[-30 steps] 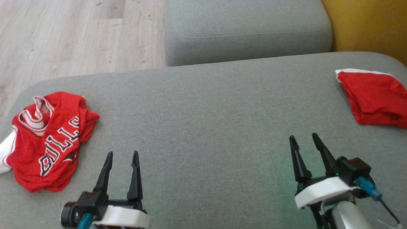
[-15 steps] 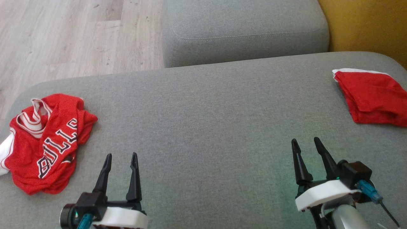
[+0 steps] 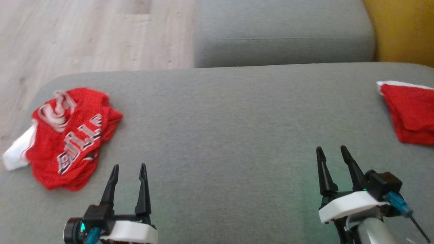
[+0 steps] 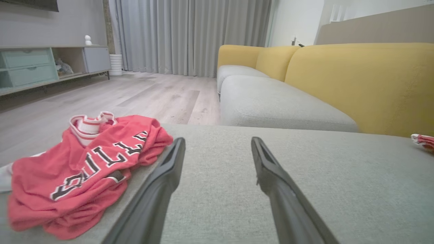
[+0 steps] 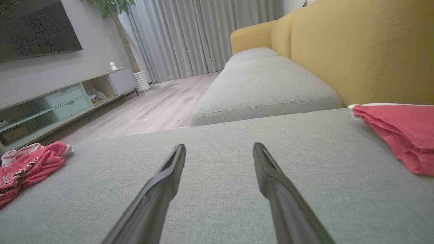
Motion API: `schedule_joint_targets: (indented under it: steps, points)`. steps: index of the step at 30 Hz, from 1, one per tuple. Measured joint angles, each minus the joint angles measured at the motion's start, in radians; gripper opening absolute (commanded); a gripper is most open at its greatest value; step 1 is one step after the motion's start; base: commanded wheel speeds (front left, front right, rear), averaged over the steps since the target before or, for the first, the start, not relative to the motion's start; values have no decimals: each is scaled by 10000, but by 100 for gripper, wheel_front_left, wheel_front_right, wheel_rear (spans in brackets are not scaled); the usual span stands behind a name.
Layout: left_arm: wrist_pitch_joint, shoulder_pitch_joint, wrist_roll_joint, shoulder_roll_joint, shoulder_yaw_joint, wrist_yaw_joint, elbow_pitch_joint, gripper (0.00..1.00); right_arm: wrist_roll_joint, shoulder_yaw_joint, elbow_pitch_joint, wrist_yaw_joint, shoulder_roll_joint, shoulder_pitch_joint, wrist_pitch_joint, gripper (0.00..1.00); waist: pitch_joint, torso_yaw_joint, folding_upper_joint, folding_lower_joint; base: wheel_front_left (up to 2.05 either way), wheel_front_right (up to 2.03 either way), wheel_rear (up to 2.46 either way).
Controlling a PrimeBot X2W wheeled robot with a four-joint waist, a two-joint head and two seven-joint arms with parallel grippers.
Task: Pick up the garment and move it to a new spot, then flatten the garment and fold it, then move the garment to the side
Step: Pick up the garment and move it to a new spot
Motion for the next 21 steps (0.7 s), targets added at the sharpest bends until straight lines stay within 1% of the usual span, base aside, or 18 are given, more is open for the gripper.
schedule_joint_targets:
  steps: [6,7,13,14,16,18,21]
  points:
    - [0,-2,111,-2,165,65,10,100,-77,35,-44,0,8,4,0,100,97,1165,0,0,0,0,0]
    - [0,2,140,0,351,75,6,100,-75,73,-59,0,10,1,0,100,130,1632,0,0,0,0,0]
    - [0,-9,449,6,769,-31,-25,100,-88,88,-100,0,38,-3,0,100,303,3052,0,0,0,0,0]
    - [0,-9,449,6,769,-31,-25,100,-88,88,-100,0,38,-3,0,100,303,3052,0,0,0,0,0]
    - [0,-61,570,8,991,-132,-58,100,-130,71,-121,0,46,-5,0,100,418,3461,0,0,0,0,0]
    - [0,-264,583,21,1264,-203,-132,100,-305,77,-138,0,42,-44,0,100,659,3731,0,-3,0,0,0]
    - [0,-1147,673,36,1503,-447,-226,100,-453,65,-201,0,-155,-156,0,100,1184,3958,0,1,0,0,0]
